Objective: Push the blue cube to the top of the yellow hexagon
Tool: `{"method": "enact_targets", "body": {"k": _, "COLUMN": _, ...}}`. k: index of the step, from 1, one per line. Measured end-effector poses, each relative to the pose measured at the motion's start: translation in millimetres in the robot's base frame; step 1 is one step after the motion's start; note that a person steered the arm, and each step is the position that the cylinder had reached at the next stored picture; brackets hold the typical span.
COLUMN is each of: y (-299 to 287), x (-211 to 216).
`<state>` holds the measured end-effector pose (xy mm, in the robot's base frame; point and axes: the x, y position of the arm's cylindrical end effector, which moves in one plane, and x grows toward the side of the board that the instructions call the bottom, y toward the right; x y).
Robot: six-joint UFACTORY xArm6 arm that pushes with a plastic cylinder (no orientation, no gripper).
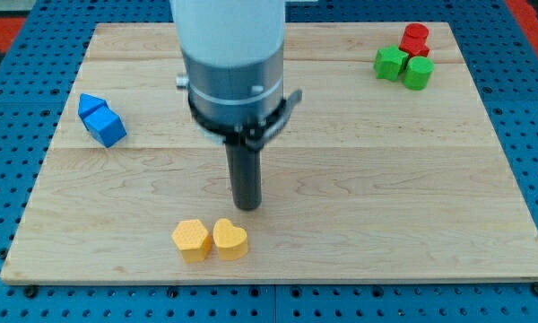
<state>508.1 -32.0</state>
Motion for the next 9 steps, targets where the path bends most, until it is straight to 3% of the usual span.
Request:
{"method": "enact_targets", "body": {"k": 3, "y": -171, "x": -165}}
{"method": "enact_targets", "body": {"k": 4, "y": -214, "x": -198}}
{"method": "enact_targets", "body": {"k": 5, "y": -227, "x": -146}}
{"method": "enact_targets", "body": {"k": 7, "y": -148, "x": -84}}
{"method": "enact_targets", "body": {"k": 9, "y": -180, "x": -45}}
